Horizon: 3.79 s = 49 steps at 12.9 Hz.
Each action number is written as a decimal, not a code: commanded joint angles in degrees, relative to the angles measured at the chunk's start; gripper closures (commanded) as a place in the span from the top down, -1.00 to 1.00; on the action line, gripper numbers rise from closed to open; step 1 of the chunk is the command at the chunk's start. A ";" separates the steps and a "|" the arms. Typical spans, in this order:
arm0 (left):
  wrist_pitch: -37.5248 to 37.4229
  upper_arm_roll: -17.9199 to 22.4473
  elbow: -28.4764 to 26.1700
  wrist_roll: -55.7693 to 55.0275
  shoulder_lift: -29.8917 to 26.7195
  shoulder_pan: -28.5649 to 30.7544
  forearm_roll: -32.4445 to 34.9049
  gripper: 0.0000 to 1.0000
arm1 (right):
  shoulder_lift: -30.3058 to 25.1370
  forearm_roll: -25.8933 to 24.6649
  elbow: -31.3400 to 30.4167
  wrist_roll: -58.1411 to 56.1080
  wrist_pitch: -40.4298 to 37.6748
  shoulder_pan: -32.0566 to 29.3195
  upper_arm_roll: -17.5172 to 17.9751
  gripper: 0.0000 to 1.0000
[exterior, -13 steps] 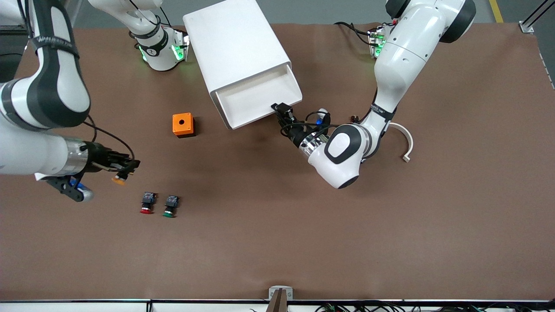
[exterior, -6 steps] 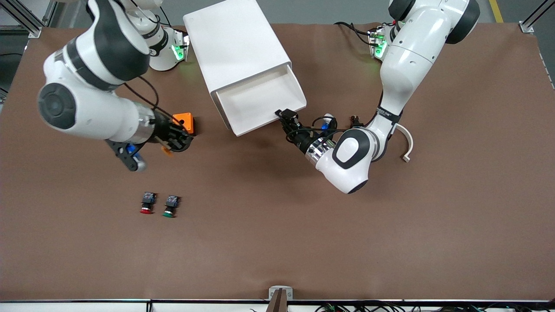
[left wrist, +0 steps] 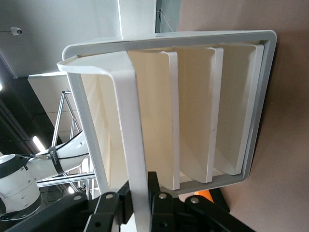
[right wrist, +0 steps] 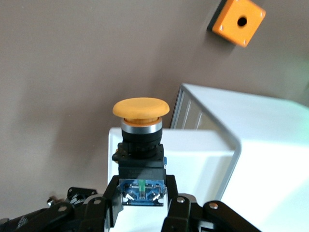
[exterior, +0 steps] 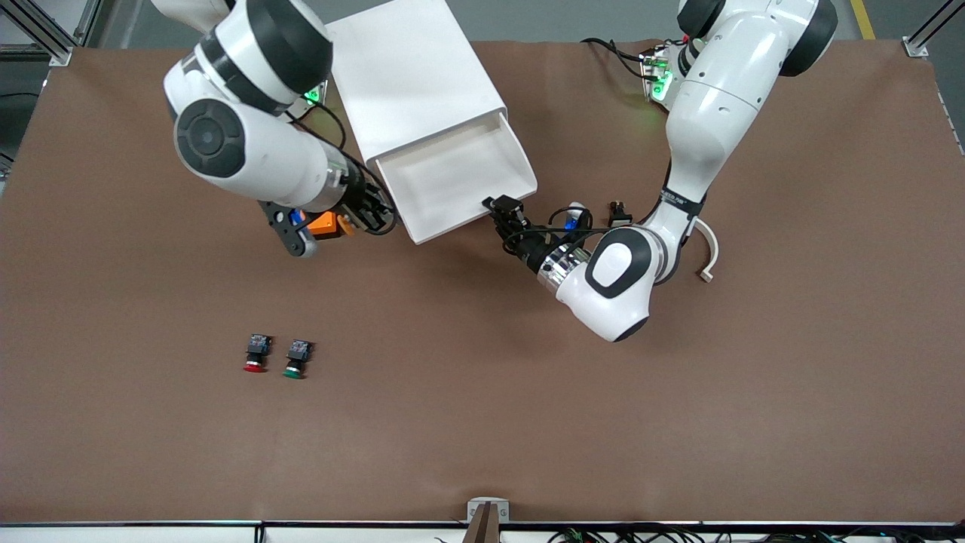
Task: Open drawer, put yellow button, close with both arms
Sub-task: 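Carry the yellow button over the open drawer with the right gripper, then open the right gripper to drop the yellow button into the drawer, then withdraw the right gripper from the drawer while the left gripper releases the drawer, then move the left gripper to the drawer front and push it inward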
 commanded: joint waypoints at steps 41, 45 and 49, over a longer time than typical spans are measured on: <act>17.81 1.85 7.51 67.11 -9.76 -1.40 45.13 0.99 | -14.29 -10.03 -3.30 -87.94 1.47 -2.28 -31.92 1.00; 22.47 1.93 7.33 75.30 -10.11 -5.87 50.12 0.99 | -19.66 -11.87 -6.04 -87.85 0.25 -2.19 -31.92 1.00; 25.73 1.32 7.16 75.58 -9.41 -11.07 61.47 0.99 | -21.34 -11.96 -5.95 -87.24 -0.99 -2.28 -32.01 1.00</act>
